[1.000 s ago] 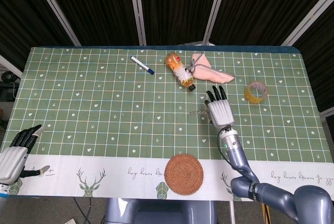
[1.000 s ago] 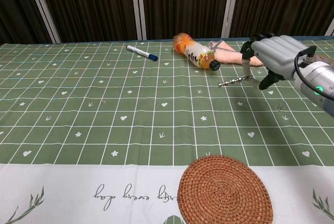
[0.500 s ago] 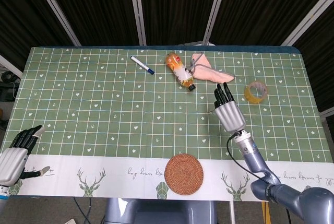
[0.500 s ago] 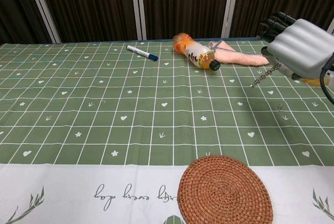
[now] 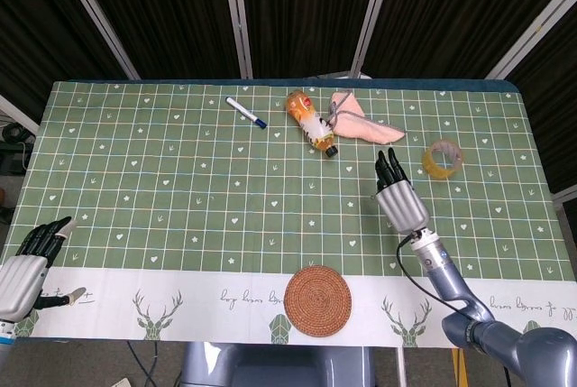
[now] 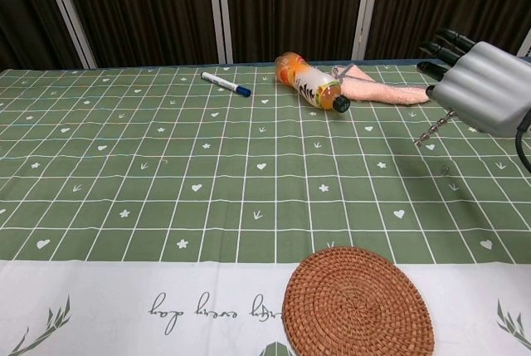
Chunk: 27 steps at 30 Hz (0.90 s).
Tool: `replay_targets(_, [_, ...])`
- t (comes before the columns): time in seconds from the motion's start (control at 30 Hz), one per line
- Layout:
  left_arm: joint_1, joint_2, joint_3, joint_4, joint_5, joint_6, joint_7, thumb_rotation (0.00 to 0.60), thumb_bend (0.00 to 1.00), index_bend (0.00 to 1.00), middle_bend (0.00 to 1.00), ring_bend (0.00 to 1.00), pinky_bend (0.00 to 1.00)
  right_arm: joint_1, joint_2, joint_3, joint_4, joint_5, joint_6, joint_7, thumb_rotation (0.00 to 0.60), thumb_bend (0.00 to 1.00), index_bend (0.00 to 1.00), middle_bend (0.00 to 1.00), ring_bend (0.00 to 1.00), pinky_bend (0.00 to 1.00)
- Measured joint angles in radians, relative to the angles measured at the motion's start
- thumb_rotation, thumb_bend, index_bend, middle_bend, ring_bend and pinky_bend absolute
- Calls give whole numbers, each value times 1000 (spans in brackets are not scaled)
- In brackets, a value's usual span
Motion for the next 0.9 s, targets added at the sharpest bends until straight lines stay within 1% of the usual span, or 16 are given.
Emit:
replay_targets(0.27, [1,3,1,1,2,3,-7,600,40,0,0,0,0,-1,13,-3,20,-11,-15,-11,600,339,618,172,0,0])
replay_targets(0.57, [2,5,3,-2,7,4,-9,600,39,0,0,0,0,-33,39,-15,32,-13,-20,-11,600,339,625,172,0,0])
replay_targets(0.9, [1,0,5,-8,15,6,6,600,40,0,0,0,0,-58,66,-17,8,-17,-11,-15,600,340,627,172,0,0])
